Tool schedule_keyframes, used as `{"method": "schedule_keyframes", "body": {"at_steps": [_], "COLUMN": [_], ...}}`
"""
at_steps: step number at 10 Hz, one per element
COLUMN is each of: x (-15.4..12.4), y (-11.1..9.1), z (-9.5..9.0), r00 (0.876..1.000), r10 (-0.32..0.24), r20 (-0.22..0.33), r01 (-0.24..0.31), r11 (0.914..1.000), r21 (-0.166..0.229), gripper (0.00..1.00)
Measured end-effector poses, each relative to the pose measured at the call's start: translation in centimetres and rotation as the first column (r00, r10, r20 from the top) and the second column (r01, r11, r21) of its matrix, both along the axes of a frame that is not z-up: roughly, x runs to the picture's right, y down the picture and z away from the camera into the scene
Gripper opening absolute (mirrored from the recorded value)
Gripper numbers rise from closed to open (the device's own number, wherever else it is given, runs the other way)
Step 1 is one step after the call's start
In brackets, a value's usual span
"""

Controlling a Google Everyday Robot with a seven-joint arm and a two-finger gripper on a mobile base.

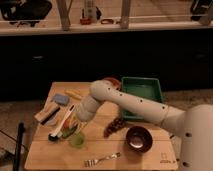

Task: Place pepper in plastic cup

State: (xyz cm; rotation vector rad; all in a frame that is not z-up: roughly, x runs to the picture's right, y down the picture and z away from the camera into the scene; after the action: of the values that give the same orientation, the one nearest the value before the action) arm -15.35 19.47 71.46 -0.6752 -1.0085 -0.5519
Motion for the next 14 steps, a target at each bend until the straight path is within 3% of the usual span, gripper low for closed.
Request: {"method": "schedule_keyframes", "body": {"at_steps": [4, 10, 11, 14], "x": [0.1, 1.1, 1.3, 1.6], "y": [1.0, 3.1, 3.3, 3.4], "z": [-0.7, -0.3, -0.2, 0.0], "r00": [0.997, 0.992, 0.991, 0.991], "r10": [-0.068, -0.118, -0.117, -0.119], "r20": [-0.033, -0.053, -0.059, -0.069], "r01": [0.070, 0.119, 0.119, 0.120], "r11": [0.9965, 0.9925, 0.9926, 0.9926], "r21": [0.045, 0.027, 0.023, 0.015], "gripper": [0.00, 0.01, 0.07, 0.36]}}
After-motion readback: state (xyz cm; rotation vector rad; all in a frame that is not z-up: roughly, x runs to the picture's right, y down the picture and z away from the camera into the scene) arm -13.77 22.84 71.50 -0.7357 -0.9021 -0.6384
